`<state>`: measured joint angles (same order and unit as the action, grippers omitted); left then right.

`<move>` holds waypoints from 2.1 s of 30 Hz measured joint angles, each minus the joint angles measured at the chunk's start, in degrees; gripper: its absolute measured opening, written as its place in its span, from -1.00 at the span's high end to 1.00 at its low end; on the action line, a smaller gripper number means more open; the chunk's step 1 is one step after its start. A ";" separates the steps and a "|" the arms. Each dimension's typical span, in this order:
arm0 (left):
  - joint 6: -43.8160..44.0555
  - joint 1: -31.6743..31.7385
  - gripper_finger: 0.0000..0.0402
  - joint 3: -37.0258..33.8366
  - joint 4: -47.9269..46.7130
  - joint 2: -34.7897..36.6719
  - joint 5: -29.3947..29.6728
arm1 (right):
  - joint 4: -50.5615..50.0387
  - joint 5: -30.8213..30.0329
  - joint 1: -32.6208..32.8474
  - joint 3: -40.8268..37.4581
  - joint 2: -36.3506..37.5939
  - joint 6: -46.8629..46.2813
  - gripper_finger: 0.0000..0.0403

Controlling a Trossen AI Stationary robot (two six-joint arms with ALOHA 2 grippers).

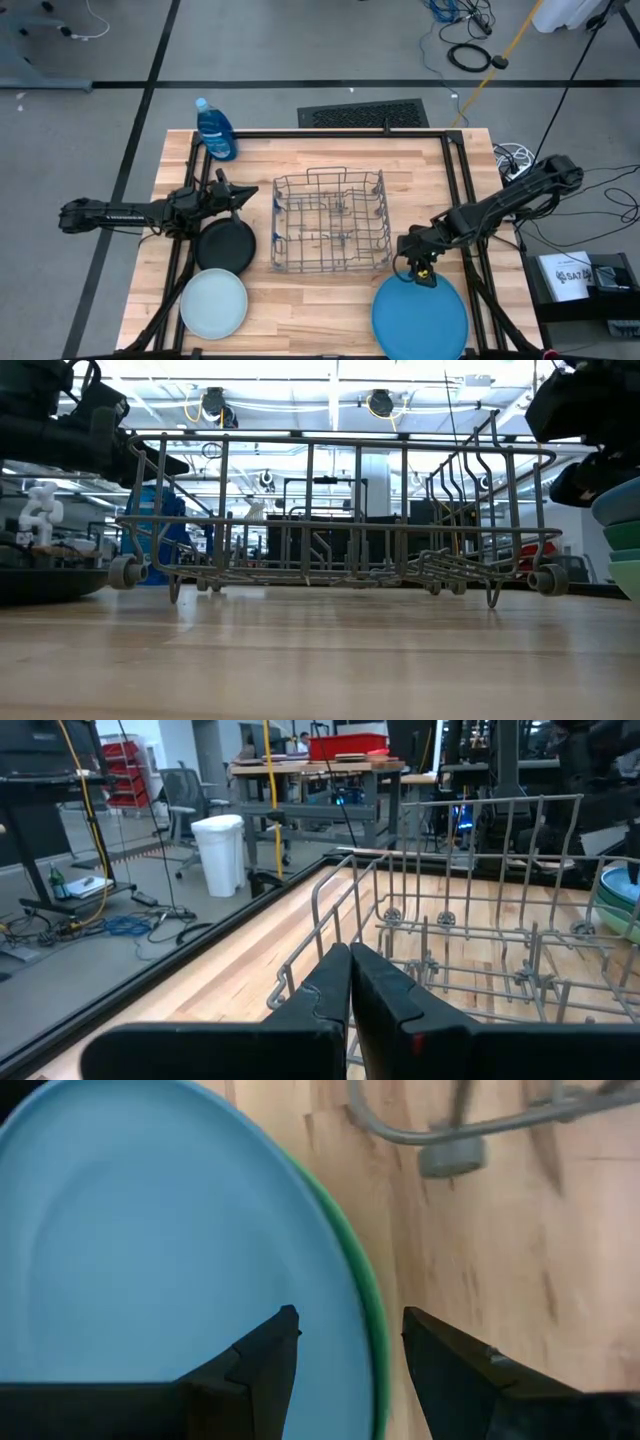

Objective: Sort dishes
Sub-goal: Put the blue plate into the gray dish rack

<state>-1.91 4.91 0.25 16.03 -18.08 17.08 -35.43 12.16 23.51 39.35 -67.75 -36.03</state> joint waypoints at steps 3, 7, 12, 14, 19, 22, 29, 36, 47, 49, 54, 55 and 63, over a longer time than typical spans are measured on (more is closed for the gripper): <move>0.00 0.00 0.93 0.00 -0.01 -0.01 0.03 | 0.62 -1.14 1.02 0.00 -1.03 -0.39 0.13; 0.02 0.00 0.93 0.00 0.00 0.01 0.20 | -0.06 -2.89 1.88 0.00 -3.17 -0.54 0.13; 0.00 0.00 0.93 0.01 0.01 0.00 0.26 | -0.56 -4.48 2.12 0.02 -5.64 -0.79 0.16; 0.00 0.00 0.93 0.00 0.02 0.01 0.31 | -0.68 -4.49 2.12 0.02 -6.24 -0.81 0.21; 0.02 0.00 0.93 0.02 0.05 -0.01 0.42 | -1.56 -6.73 2.10 0.02 -6.58 -0.65 0.47; 0.02 0.00 0.93 0.00 0.07 0.01 0.42 | -1.59 -7.40 2.08 0.02 -6.58 -0.06 0.68; 0.04 0.00 0.93 0.00 0.14 0.01 0.42 | -4.68 -7.82 2.12 0.20 -6.19 0.55 0.94; 0.04 0.00 0.93 0.00 0.17 -0.01 0.39 | -10.14 -12.90 2.05 0.02 -3.66 -0.74 0.81; 0.04 0.00 0.93 0.00 0.17 -0.01 0.39 | -15.79 -16.30 2.06 0.46 1.44 -3.30 0.67; 0.04 -0.01 0.93 0.02 0.17 0.01 0.39 | -15.70 -17.77 2.08 1.30 2.47 -3.40 0.56; 0.04 0.00 0.93 0.02 0.17 0.00 0.39 | -15.77 -18.62 2.08 2.75 4.11 -2.91 0.22; 0.04 0.00 0.93 0.00 0.18 -0.01 0.39 | -15.78 -18.47 2.08 2.93 4.11 -2.91 0.15; 0.04 -0.01 0.93 0.01 0.17 0.00 0.37 | -8.27 -16.57 2.16 3.56 2.52 1.06 0.01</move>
<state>-1.87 4.90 0.26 16.21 -18.08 17.45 -43.70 -4.40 25.67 42.92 -65.23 -34.96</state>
